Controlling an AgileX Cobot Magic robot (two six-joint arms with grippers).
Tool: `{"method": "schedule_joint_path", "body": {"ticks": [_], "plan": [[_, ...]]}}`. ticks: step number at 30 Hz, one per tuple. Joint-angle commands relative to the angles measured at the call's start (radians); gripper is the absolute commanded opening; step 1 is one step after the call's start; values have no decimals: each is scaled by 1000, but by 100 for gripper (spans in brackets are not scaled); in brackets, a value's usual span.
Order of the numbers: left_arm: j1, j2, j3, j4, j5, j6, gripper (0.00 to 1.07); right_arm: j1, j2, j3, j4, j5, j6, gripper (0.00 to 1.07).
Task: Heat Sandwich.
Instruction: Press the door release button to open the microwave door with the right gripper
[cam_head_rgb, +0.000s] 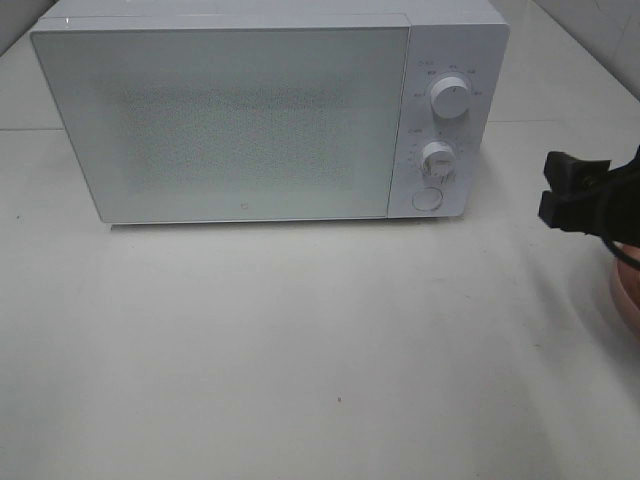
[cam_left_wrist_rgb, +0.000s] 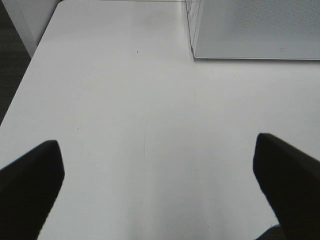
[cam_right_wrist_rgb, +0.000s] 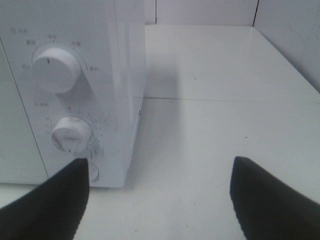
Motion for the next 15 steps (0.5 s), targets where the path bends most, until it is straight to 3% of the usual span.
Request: {"method": "schedule_joint_path", "body": {"ticks": [1,4,15], "plan": [[4,-23,0,-6,-6,1,98,67,57,1,60,-78,-49,75],[4,-23,0,-6,-6,1,98,167,124,1,153,-155,-64,75],[4,-23,0,-6,-6,1,98,356,258,0,372,-304,-64,75]]}}
